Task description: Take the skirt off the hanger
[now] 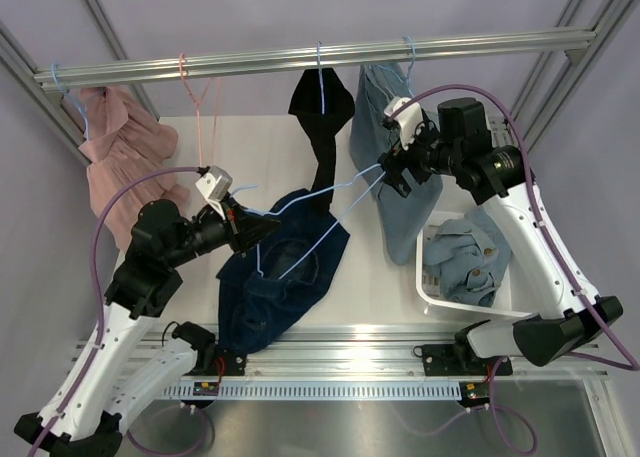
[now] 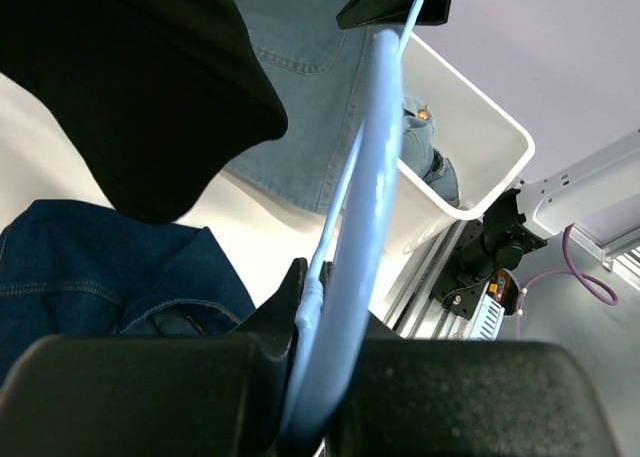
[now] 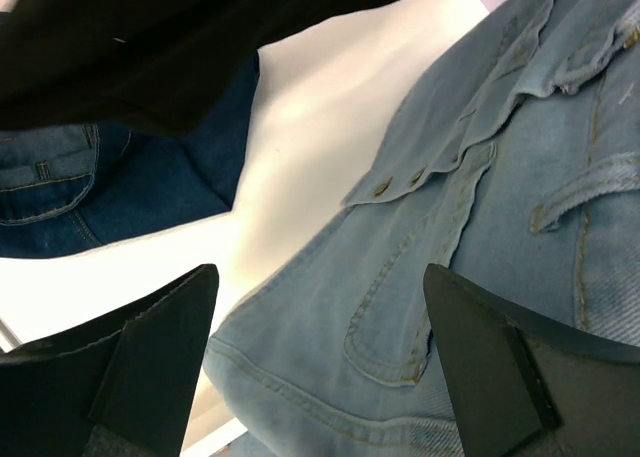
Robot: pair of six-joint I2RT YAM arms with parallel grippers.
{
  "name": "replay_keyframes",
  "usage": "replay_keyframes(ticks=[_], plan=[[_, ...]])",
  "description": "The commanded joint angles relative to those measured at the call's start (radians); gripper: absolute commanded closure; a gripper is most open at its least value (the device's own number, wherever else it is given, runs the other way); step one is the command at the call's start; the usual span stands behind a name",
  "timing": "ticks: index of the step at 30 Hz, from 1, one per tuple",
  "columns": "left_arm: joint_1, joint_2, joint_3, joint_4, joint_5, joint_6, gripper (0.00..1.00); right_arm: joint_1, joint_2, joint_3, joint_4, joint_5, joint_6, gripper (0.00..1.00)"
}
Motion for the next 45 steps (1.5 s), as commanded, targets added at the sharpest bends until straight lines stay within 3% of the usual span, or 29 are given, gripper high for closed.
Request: replay_keyframes(ticks=[1, 5, 8, 10, 15, 20, 26, 34, 39, 45], plan=[[0.019, -0.009, 0.048, 0.043, -0.064, -0.014, 1.00, -0.064, -0.063, 0.036, -0.008, -0.012, -0.028, 0.07], [0.021, -0.015, 0.083, 0.074, -0.067, -0.015, 1.00, -0.121, -0.071, 0.030, -0.003, 0.012, -0.033, 0.06], [0.021, -0.017, 0.097, 0.097, -0.084, -0.011, 1.00, -0.208, -0.089, 0.033, 0.001, -0.058, -0.028, 0.05], [0.019, -0.026, 0.088, 0.143, -0.100, -0.028, 1.00, -0.265, -0.114, 0.021, -0.003, -0.202, -0.042, 0.04], [0.021, -0.029, 0.054, 0.301, -0.138, -0.116, 1.00, -0.270, -0.237, -0.082, -0.057, -0.556, -0.175, 0.04], [0.019, 0.002, 0.121, 0.360, -0.208, -0.139, 1.00, -0.270, -0.326, -0.243, -0.075, -0.754, -0.222, 0.05], [0.021, -0.006, 0.307, 0.093, -0.380, 0.027, 1.00, -0.270, -0.379, -0.401, -0.026, -0.816, -0.160, 0.05], [0.021, -0.128, 0.330, -0.257, -0.482, 0.113, 1.00, -0.270, -0.429, -0.553, 0.090, -0.856, -0.088, 0.06], [0.021, -0.187, 0.258, -0.352, -0.460, 0.125, 1.00, -0.270, -0.438, -0.600, 0.118, -0.862, -0.085, 0.06], [0.021, -0.138, 0.241, -0.403, -0.508, 0.147, 1.00, -0.270, -0.442, -0.622, 0.115, -0.850, -0.105, 0.05]])
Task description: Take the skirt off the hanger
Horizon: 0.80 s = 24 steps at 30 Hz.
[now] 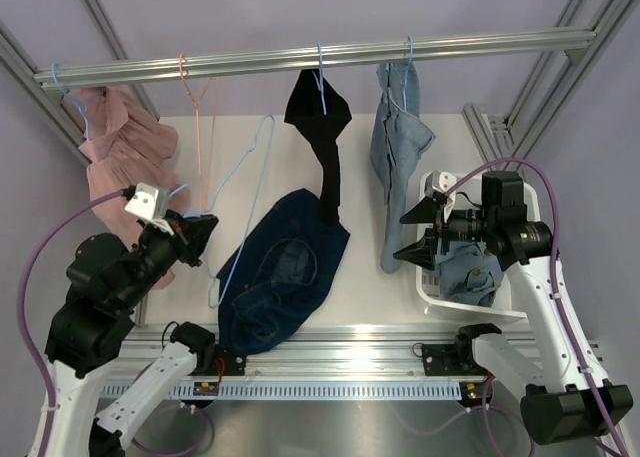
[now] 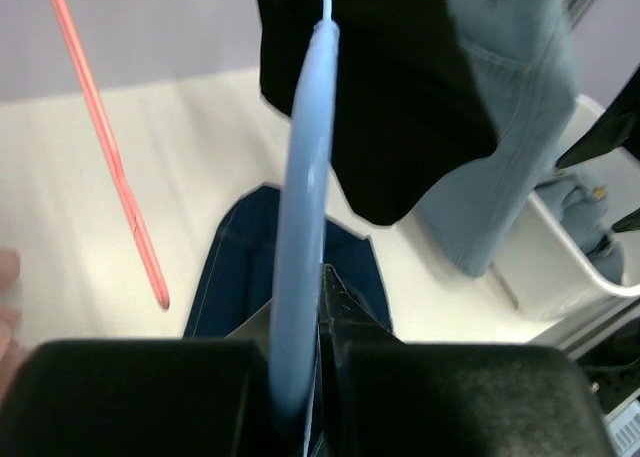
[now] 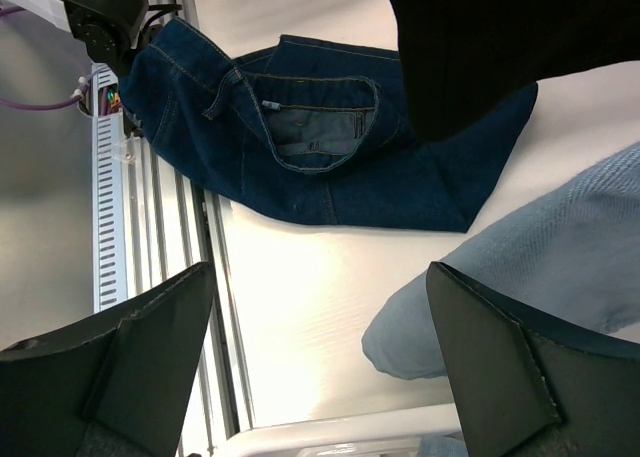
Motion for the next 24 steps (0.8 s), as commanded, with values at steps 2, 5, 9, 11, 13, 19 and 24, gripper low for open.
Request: replay_keyframes(ticks=[2, 5, 9, 11, 13, 19, 24], plan=[[0.003, 0.097, 0.021, -0.007, -0.066, 0.032, 1.00, 0.002, -0.015, -0.007, 0.031, -0.016, -0.014, 0.05], [0.001, 0.212, 0.069, 0.011, -0.082, 0.038, 1.00, 0.002, -0.024, -0.017, 0.031, -0.003, -0.023, 0.05], [0.001, 0.370, 0.170, 0.068, -0.119, 0.046, 1.00, 0.002, -0.034, -0.027, 0.023, 0.006, -0.034, 0.05], [0.001, 0.479, 0.269, 0.077, -0.148, 0.047, 1.00, 0.001, -0.035, -0.025, 0.017, 0.006, -0.042, 0.05], [0.003, 0.547, 0.337, 0.083, -0.168, 0.049, 1.00, 0.002, -0.041, -0.025, 0.012, 0.006, -0.045, 0.05], [0.003, 0.737, 0.540, 0.088, -0.271, 0.028, 1.00, 0.002, -0.063, -0.024, 0.000, 0.003, -0.053, 0.05], [0.003, 0.818, 0.626, 0.111, -0.291, 0.021, 1.00, 0.002, -0.072, -0.019, -0.011, -0.008, -0.059, 0.05]])
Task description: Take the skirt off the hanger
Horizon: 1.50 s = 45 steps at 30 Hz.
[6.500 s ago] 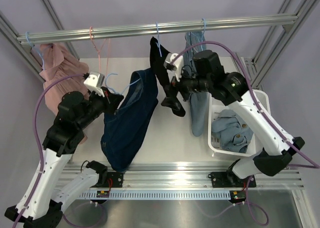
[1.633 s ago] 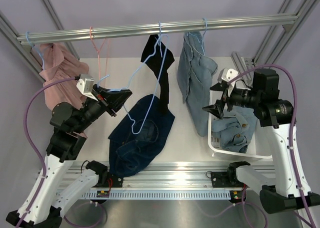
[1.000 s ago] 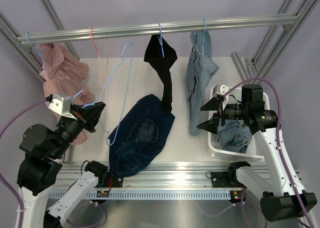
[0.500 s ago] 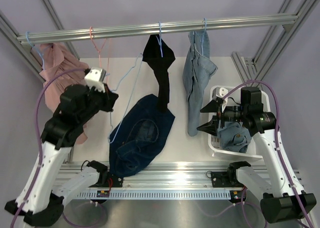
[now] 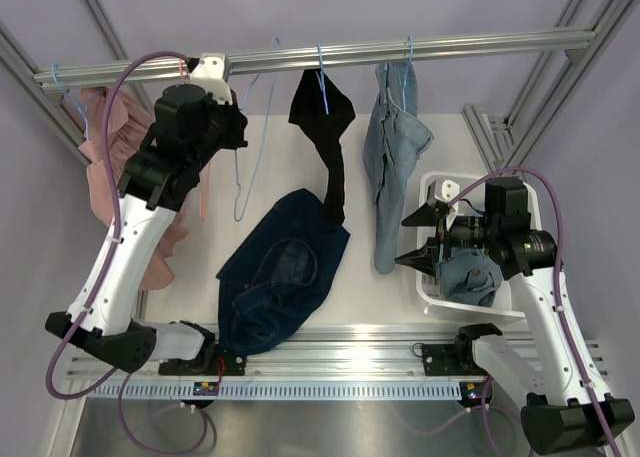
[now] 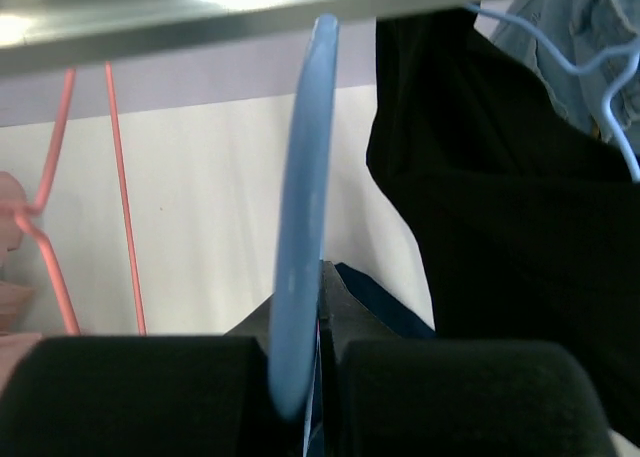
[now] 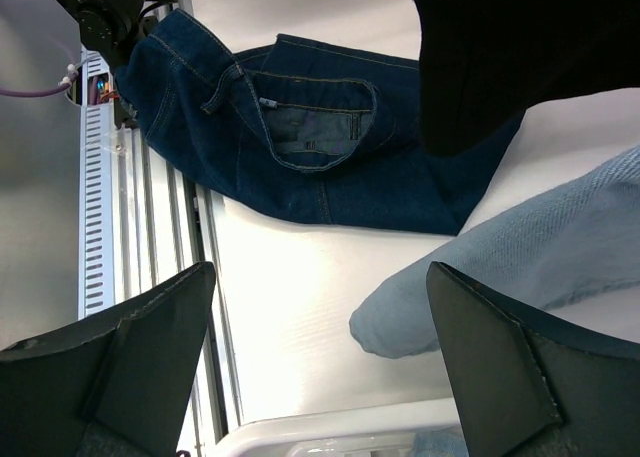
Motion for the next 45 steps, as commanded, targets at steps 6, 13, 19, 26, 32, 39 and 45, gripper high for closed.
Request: replay_keyframes(ticks=[6, 13, 19, 26, 32, 39, 45], plan=[[0.003, 0.076, 0.130, 0.115, -0.097, -0.014, 1.00, 0.001, -0.022, 0.009, -0.018, -0.017, -0.027, 0.05], [0.003, 0.203, 0.280, 0.051, -0.146, 0.004, 1.00, 0.002, -0.028, 0.009, -0.027, -0.023, -0.034, 0.05], [0.012, 0.289, 0.368, 0.006, -0.168, -0.014, 0.98, 0.002, -0.028, 0.007, -0.032, -0.025, -0.041, 0.05], [0.018, 0.304, 0.380, -0.032, -0.143, -0.045, 0.63, 0.002, -0.030, 0.007, -0.036, -0.025, -0.047, 0.05], [0.018, 0.258, 0.350, -0.032, -0.110, -0.071, 0.22, 0.002, -0.024, 0.005, -0.038, -0.022, -0.049, 0.05], [0.016, 0.056, 0.175, 0.003, 0.022, -0.050, 0.01, 0.002, -0.020, 0.012, -0.076, -0.025, -0.098, 0.04], [0.016, -0.266, -0.157, 0.097, 0.179, -0.036, 0.01, 0.001, -0.016, 0.019, -0.131, -0.036, -0.175, 0.03]])
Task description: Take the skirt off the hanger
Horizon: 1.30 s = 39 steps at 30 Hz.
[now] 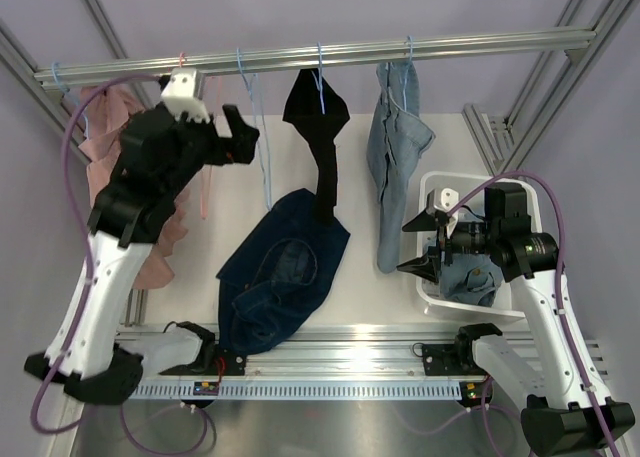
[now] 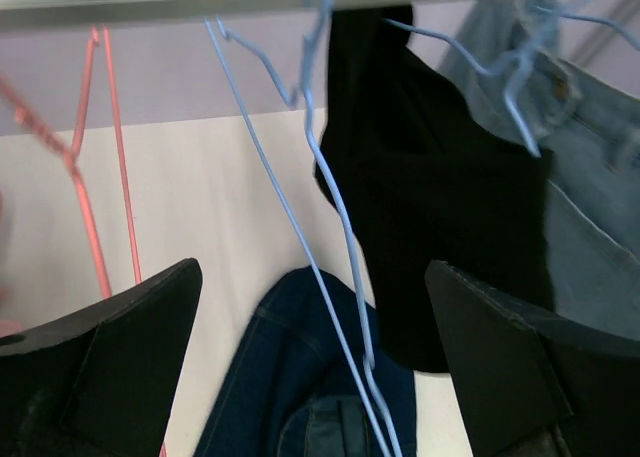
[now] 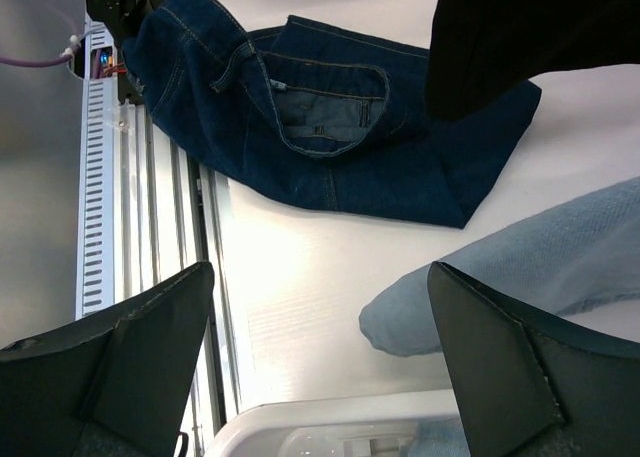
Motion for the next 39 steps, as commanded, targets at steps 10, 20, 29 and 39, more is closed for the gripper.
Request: replay_keyframes(ticks=[10, 20, 29, 39], plan=[[-0.001, -0.596, -0.631, 0.076, 0.394, -0.141, 0.11, 0.001, 0.014, -0.030, -0.029, -0.030, -0.116, 0.00], [-0.023, -0.712, -0.928, -0.127, 0.283, -0.376, 0.01, 0.002, 0.097, 0.010, -0.269, -0.013, -0.351, 0.00], [-0.191, -0.606, -1.094, -0.078, 0.216, -0.518, 0.01, 0.093, 0.197, 0.062, -0.354, 0.032, -0.353, 0.01], [-0.648, -0.301, -0.916, 0.017, -0.024, -0.568, 0.90, 0.278, 0.237, 0.125, -0.345, 0.142, -0.281, 0.00]])
